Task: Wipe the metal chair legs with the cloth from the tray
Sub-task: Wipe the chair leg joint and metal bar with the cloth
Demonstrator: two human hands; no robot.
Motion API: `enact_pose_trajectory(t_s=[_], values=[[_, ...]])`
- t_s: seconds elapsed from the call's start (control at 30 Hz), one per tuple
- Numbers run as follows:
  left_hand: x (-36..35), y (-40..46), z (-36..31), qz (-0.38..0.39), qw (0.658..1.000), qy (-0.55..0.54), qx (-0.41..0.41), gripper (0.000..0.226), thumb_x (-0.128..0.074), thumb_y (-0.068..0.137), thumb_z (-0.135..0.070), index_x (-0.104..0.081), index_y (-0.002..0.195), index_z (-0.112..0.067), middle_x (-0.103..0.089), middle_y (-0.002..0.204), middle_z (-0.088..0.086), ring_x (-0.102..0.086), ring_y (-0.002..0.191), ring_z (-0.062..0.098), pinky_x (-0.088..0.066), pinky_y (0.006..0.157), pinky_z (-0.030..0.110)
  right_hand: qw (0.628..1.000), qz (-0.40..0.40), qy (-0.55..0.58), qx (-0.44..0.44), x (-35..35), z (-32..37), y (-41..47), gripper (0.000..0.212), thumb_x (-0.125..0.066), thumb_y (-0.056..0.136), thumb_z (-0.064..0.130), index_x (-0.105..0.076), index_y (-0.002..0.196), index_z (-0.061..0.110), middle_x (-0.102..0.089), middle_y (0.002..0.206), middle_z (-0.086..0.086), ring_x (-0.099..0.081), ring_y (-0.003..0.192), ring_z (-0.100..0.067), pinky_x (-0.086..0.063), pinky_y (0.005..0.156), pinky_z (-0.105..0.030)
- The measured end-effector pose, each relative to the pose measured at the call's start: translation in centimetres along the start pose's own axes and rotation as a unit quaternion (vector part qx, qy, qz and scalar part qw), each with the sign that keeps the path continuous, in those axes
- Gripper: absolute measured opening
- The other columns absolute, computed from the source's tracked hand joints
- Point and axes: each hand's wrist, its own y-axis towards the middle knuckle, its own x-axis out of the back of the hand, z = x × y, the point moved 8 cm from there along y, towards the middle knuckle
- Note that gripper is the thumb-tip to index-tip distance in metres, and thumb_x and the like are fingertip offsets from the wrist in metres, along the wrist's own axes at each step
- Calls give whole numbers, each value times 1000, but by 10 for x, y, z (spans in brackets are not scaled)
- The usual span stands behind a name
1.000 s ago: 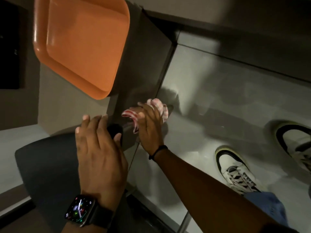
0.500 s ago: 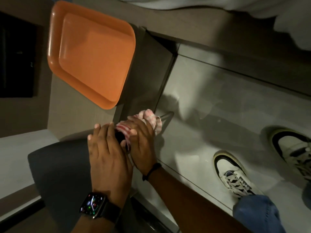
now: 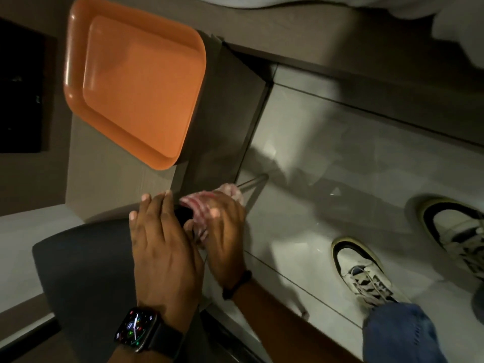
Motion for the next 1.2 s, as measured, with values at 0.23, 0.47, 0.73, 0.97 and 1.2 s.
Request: enact_pose_trajectory(t_s=[0.23, 0.47, 0.73, 0.97, 1.2], values=[[-1, 0, 2, -15, 1000, 10, -6, 53, -41, 104, -25, -41, 150, 2, -46, 153, 23, -30, 154, 38, -6, 132, 44, 981, -10, -195, -1, 21, -75, 66, 47, -40, 120, 29, -63, 151, 3, -59, 161, -20, -48, 159, -35, -24, 142, -51], [-2, 1, 1, -21, 1000, 15, 7, 54, -39, 104, -26, -41, 150, 2, -46, 153, 23, -30, 154, 38, -9, 132, 47, 993, 0, -31, -111, 35, -66, 79, 39, -49, 116, 14, -62, 153, 8, -61, 158, -20, -54, 154, -37, -35, 135, -47], [-1, 0, 1, -9, 1000, 8, -2, 56, -36, 105, -29, -38, 152, 1, -43, 155, 24, -29, 153, 38, -12, 131, 50, 992, 6, 6, 123, -30, -15, 1, 88, -55, 118, 24, 5, 164, 70, 7, 182, 12, 5, 170, 10, -7, 136, -5], [0, 6, 4, -32, 999, 3, -8, 54, -43, 103, -22, -40, 151, 2, -44, 151, 25, -33, 151, 40, -12, 131, 47, 997, -29, 1, -75, 19, -100, 86, 60, -21, 123, 32, -33, 169, -4, -33, 178, -27, -33, 168, -27, -14, 144, -53], [1, 2, 1, -22, 1000, -2, -8, 53, -41, 104, -22, -40, 151, 2, -45, 150, 25, -34, 150, 40, -19, 128, 56, 995, 3, 104, 3, -4, -26, 19, 40, -34, 121, 42, -55, 155, 35, -54, 164, 2, -53, 153, -10, -39, 133, -27]])
